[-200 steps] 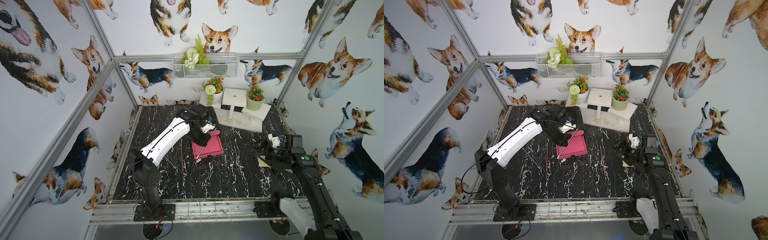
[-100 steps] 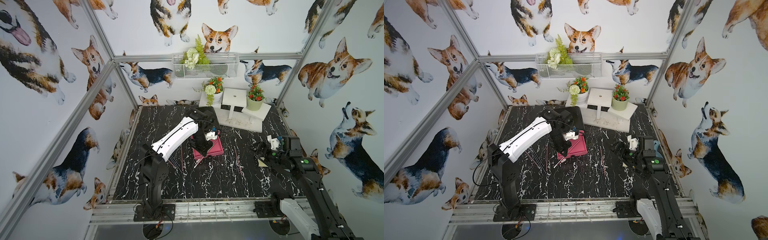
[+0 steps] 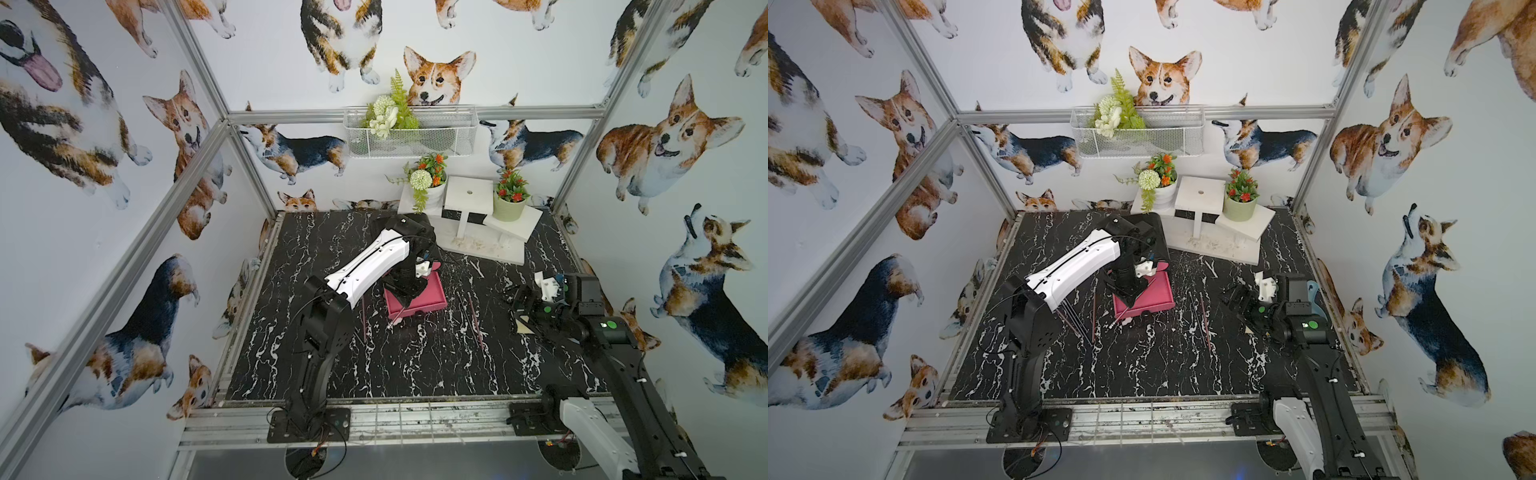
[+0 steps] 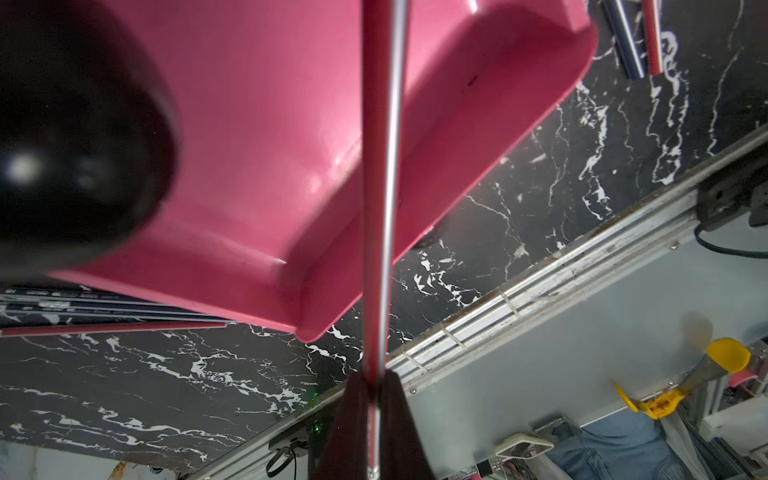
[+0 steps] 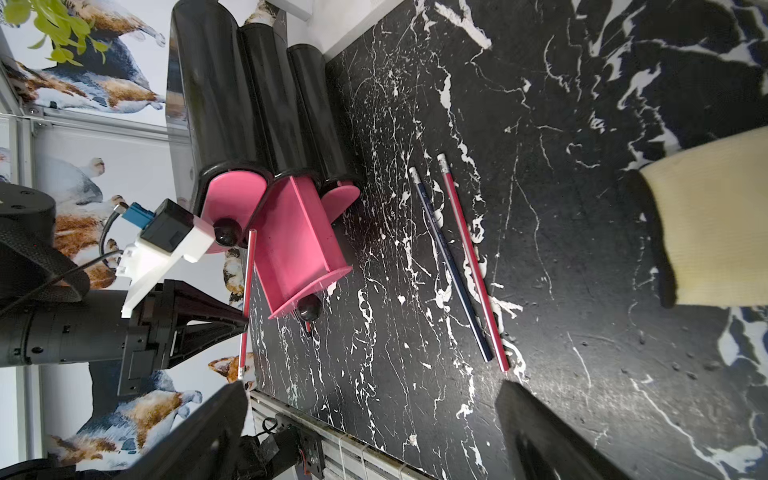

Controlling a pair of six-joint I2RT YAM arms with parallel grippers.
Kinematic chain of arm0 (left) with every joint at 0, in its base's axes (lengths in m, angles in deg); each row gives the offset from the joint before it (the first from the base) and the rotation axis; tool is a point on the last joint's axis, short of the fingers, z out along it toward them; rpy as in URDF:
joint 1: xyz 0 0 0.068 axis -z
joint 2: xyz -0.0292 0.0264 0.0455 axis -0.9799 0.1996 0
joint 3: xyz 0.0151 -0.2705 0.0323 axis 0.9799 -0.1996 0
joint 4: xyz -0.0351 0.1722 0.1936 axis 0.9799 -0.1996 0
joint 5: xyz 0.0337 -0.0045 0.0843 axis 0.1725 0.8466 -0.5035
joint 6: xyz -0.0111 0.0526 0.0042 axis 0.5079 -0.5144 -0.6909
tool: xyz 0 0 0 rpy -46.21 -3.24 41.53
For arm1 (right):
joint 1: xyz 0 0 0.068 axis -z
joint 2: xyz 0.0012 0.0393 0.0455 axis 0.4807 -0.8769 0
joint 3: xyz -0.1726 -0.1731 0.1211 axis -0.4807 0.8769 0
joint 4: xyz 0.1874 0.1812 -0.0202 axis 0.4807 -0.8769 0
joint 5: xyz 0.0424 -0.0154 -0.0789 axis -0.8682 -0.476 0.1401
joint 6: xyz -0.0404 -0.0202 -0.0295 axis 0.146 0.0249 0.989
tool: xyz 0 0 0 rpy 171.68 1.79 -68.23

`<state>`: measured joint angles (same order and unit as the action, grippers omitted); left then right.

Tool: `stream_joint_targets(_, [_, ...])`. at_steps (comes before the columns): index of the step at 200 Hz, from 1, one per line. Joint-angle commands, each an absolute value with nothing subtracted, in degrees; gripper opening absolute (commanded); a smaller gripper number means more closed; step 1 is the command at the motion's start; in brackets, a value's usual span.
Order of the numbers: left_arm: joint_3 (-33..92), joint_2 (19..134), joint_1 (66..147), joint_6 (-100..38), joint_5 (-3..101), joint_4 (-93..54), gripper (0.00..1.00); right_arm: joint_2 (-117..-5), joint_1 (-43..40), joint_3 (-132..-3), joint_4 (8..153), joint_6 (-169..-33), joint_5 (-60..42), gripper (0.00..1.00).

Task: Please place the pencils in the drawer according to their color
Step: Place the pencil in the drawer.

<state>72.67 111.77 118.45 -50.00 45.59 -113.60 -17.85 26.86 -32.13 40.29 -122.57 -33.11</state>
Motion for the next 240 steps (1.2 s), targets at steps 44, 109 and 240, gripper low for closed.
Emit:
stream_joint_targets(44, [76.3,113.4,118.3,-46.4,39.1,-113.2,0.00,-17.4,26.1,-31.2,42.4,-122.2,-32.9,0.99])
stream_joint_targets(109, [76.1,114.2,119.0,-47.4,40.0,-113.5,0.00,-16.9,26.0,-31.6,42.8,-122.9,-32.5,0.99])
stream_joint_targets(240, [80.3,118.4,119.6,-47.2,34.4,-112.0,0.16,-16.0,25.9,-32.8,42.8,-123.7,-32.1,0.99])
